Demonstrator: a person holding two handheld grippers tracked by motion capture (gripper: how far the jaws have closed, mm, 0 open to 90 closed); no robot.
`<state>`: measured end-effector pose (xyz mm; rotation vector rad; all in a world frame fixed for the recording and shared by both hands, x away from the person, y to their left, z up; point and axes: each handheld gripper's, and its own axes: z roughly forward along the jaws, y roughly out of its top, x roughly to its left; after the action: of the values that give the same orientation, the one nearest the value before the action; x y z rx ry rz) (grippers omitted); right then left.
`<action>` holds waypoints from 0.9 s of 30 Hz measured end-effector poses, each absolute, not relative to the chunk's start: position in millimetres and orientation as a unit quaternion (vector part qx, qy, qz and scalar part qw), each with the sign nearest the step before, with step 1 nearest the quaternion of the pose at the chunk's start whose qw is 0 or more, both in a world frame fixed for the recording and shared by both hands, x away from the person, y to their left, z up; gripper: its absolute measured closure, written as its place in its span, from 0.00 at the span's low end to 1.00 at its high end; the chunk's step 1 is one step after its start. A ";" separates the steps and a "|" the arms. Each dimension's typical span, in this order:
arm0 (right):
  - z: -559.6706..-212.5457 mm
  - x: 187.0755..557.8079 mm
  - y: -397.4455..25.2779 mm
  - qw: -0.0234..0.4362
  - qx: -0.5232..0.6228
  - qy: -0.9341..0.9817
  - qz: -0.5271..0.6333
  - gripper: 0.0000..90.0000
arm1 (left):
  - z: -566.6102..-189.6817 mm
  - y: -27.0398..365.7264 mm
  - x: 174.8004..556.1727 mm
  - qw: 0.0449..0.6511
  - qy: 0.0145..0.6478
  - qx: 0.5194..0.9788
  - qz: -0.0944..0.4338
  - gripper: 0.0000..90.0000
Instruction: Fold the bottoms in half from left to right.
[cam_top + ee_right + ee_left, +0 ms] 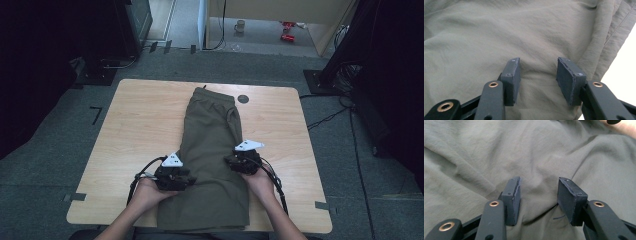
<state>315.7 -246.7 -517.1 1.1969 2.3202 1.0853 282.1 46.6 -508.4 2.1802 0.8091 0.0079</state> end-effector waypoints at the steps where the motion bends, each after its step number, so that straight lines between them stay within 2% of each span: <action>1: -517.2 314.0 -246.2 0.157 0.417 0.811 0.379 0.59 | -508.3 46.9 281.1 0.397 0.321 0.860 0.001 0.60; 19: -515.7 283.5 -239.6 0.148 0.393 0.827 0.373 0.58 | -506.1 56.4 250.1 0.391 0.325 0.861 -0.030 0.56; 27: -512.6 278.0 -237.5 0.140 0.391 0.833 0.365 0.57 | -499.2 57.8 248.5 0.382 0.317 0.867 -0.022 0.55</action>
<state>278.0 -237.5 -512.6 1.1309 2.4074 1.0553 248.5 57.8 -499.2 2.2127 0.8098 -0.0549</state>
